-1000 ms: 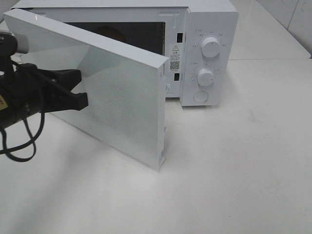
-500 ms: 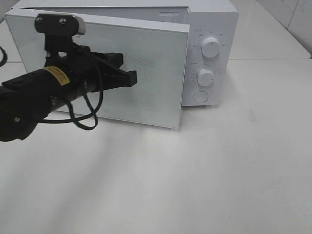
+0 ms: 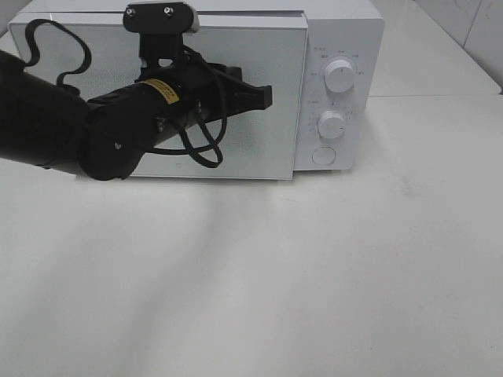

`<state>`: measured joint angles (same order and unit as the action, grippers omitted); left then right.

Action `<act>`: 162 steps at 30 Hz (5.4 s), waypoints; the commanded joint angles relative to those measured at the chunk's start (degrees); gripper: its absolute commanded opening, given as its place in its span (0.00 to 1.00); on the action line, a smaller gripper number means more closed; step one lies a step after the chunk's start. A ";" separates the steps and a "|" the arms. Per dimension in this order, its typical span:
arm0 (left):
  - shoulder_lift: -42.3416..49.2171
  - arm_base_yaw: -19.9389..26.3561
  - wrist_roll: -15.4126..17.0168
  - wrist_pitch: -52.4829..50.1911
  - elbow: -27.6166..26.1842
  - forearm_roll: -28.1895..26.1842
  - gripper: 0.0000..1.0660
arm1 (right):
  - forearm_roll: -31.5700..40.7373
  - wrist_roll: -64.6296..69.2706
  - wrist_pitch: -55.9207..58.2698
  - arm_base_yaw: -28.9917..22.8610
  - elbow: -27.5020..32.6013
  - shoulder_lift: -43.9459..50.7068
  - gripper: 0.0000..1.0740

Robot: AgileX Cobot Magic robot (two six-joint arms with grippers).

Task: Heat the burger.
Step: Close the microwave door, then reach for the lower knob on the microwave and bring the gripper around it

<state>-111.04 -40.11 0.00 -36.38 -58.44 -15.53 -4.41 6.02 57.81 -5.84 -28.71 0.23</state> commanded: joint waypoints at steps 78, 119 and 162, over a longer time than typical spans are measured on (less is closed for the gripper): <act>24.81 24.64 -6.70 106.80 -11.17 2.92 0.92 | -0.23 -0.34 -0.86 0.40 0.11 1.49 0.71; 84.97 40.34 -8.71 98.20 28.53 3.84 0.92 | -0.23 -0.34 -0.86 0.40 0.11 1.49 0.71; 112.64 45.61 -8.88 98.15 28.59 2.64 0.92 | -0.23 -0.29 -0.86 0.40 0.11 1.49 0.71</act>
<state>0.34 5.67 -8.94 62.51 -30.02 -12.43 -4.41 6.02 57.81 -5.84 -28.71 0.23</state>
